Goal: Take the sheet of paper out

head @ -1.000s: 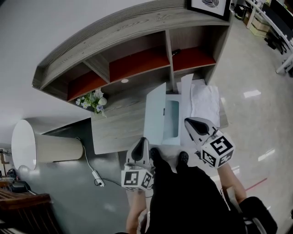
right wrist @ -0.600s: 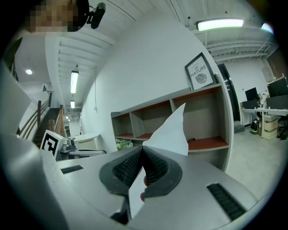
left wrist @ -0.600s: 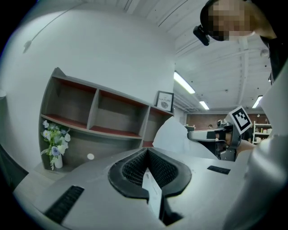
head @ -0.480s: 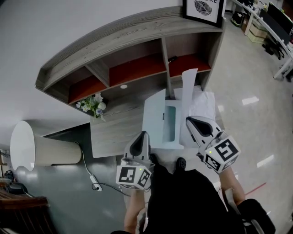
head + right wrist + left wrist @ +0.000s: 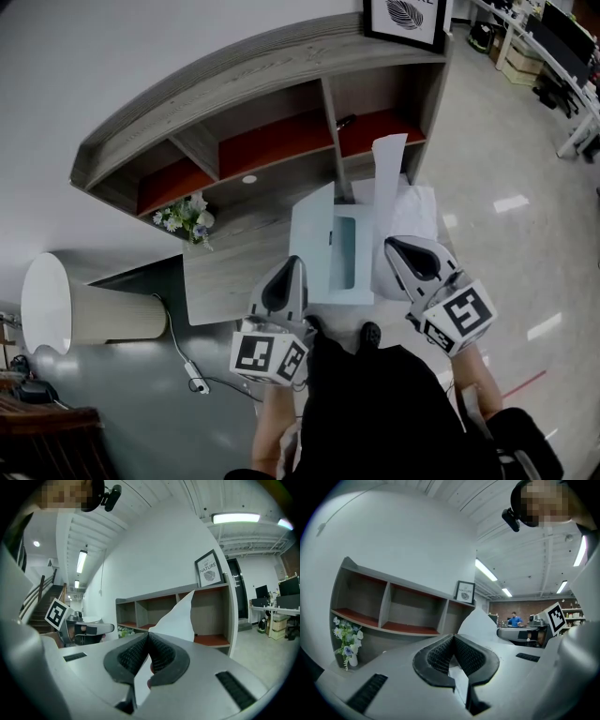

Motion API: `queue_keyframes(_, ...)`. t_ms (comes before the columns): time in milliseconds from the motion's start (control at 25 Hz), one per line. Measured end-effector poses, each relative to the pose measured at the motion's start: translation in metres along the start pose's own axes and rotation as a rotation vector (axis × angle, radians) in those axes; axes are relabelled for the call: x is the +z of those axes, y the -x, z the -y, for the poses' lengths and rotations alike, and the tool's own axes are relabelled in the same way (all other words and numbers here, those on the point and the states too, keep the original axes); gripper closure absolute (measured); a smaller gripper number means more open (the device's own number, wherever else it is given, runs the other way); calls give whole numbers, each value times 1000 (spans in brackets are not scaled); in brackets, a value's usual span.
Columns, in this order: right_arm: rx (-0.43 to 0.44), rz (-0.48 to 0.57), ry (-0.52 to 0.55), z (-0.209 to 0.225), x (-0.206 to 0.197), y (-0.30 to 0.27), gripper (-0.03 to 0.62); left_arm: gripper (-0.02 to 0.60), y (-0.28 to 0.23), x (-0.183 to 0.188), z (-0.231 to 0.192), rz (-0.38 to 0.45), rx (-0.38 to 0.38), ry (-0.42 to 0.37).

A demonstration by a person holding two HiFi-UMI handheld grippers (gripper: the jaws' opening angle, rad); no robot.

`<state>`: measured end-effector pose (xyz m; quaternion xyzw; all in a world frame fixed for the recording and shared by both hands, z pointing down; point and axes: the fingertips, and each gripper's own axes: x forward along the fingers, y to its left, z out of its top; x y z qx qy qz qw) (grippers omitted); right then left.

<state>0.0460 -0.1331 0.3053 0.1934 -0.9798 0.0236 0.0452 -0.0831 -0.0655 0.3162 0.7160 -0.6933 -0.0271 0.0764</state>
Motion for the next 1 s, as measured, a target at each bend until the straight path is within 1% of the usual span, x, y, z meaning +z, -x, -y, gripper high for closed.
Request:
queue_keyframes(200, -17, 4, -5, 2, -1, 5, 580, 568, 0, -1, 2, -10, -6, -8)
queue_keyframes(400, -10, -1, -1, -1, -3, 9, 580, 568, 1, -5, 5, -23, -21, -23)
queue_keyframes(640, -15, -1, -6, -2, -5, 13, 580, 568, 1, -9, 8, -39, -32, -24)
queue_keyframes(760, -14, 0, -3, -2, -5, 13, 580, 568, 1, -10, 9, -41, -30, -16)
queue_keyframes(1000, -16, 4, 1, -4, -4, 14, 580, 568, 4, -15, 9, -54, -30, -26)
